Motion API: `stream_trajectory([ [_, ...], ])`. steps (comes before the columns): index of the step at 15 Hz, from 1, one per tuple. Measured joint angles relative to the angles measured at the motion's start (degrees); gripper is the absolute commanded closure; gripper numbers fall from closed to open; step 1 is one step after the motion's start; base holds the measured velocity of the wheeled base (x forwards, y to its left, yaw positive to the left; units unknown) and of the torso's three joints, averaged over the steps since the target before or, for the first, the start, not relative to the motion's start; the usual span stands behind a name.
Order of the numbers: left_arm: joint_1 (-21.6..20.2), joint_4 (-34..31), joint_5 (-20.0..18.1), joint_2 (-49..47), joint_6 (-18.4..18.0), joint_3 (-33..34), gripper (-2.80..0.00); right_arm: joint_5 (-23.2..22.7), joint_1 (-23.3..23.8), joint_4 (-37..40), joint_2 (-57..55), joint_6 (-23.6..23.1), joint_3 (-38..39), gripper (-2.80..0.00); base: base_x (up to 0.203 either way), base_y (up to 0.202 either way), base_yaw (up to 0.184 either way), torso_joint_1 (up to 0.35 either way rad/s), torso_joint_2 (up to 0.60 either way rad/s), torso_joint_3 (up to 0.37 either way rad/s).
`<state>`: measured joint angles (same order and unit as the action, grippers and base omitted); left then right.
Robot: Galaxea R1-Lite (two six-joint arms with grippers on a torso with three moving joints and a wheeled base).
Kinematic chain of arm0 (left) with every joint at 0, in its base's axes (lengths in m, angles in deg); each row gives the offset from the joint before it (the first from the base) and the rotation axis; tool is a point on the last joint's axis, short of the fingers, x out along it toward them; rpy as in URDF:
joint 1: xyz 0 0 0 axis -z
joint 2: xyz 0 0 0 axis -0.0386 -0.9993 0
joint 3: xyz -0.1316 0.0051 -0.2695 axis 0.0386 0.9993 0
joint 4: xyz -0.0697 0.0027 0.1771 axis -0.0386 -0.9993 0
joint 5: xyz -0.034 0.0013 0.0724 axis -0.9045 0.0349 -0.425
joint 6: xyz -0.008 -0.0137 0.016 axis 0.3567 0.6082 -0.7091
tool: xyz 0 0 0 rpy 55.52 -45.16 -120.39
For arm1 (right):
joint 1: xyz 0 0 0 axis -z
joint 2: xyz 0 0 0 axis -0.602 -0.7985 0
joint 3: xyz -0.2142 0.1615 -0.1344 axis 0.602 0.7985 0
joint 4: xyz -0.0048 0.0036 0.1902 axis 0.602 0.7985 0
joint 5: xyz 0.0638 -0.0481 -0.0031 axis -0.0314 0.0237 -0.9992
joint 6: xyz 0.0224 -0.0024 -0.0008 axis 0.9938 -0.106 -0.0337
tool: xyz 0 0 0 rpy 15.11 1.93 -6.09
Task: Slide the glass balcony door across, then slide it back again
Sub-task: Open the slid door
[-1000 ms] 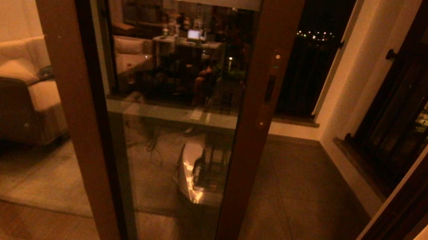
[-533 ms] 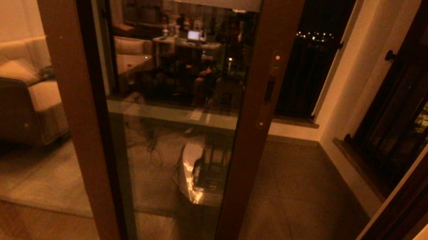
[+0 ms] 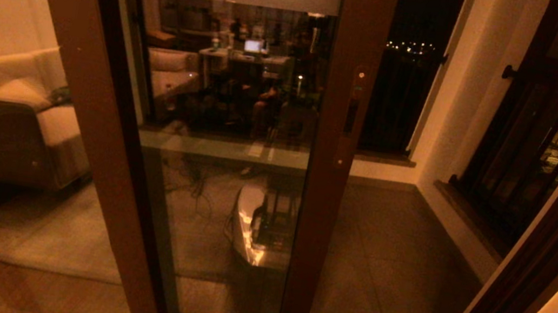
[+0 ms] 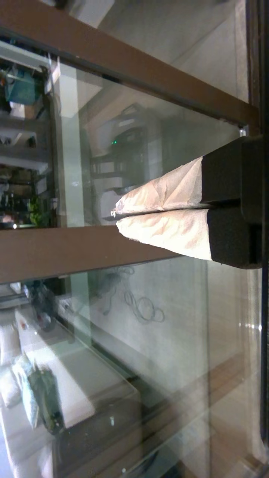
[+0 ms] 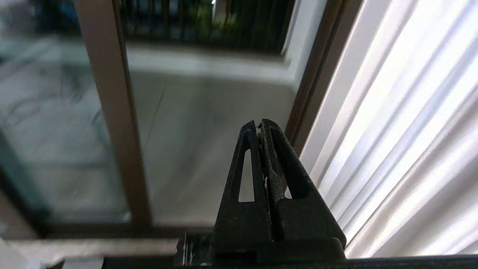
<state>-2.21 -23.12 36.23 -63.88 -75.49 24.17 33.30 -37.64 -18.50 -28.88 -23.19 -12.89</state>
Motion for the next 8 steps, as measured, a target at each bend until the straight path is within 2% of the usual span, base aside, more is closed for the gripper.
stream_trajectory([
  [3,0.0,0.0,0.0,0.0,0.02,0.0,0.0,-0.39,0.38,-10.06,1.86,-0.77,17.08,0.0,0.0,0.0,0.0,0.0,0.0,0.0],
  [6,0.0,0.05,0.0,0.0,0.0,0.0,0.0,-1.25,0.47,-29.35,2.27,-1.2,41.66,0.0,0.0,0.0,0.0,0.0,0.0,0.0],
  [8,0.0,0.03,0.0,0.0,0.0,0.0,0.0,-2.66,0.49,-41.82,2.3,0.31,51.03,0.0,0.0,0.0,0.0,0.0,0.0,0.0],
])
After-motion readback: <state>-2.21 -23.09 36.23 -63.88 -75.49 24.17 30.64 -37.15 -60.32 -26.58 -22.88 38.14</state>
